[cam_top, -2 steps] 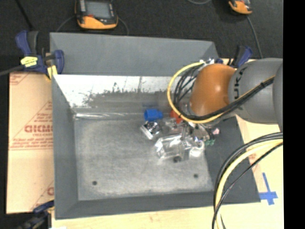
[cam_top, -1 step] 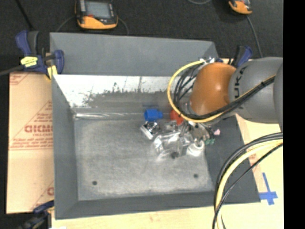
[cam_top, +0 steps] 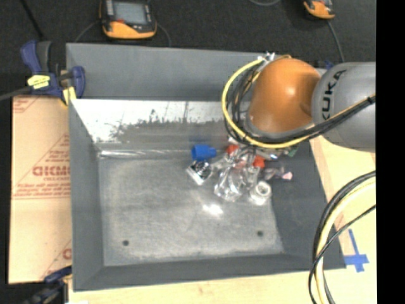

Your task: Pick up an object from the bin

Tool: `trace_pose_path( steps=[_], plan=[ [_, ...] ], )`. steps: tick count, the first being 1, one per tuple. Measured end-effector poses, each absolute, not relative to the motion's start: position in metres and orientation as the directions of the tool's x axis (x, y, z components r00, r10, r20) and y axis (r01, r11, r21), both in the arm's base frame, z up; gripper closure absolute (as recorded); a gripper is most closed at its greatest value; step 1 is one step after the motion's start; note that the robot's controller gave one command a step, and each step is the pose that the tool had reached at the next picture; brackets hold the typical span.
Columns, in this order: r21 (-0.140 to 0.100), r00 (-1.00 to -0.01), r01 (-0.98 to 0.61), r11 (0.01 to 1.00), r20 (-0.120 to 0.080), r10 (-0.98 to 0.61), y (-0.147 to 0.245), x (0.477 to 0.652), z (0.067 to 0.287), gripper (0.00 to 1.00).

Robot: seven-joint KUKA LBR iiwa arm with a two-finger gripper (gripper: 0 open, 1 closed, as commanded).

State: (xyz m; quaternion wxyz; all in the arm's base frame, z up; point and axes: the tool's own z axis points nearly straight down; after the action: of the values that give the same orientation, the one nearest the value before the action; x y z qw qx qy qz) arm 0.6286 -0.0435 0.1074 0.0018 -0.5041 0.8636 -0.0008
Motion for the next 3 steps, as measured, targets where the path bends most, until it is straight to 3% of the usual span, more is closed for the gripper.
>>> trace_pose_path(
  steps=[1,2,3],
  plan=[
    [-0.007,-0.499,-0.866,0.499,-0.004,-0.866,-0.036,0.646,0.161,1.0],
    [-0.01,-0.505,-0.863,0.505,-0.004,-0.863,-0.048,0.649,0.255,1.0],
    [0.009,-0.429,-0.903,0.429,0.001,-0.904,-0.047,0.631,0.165,1.0]
  ],
)
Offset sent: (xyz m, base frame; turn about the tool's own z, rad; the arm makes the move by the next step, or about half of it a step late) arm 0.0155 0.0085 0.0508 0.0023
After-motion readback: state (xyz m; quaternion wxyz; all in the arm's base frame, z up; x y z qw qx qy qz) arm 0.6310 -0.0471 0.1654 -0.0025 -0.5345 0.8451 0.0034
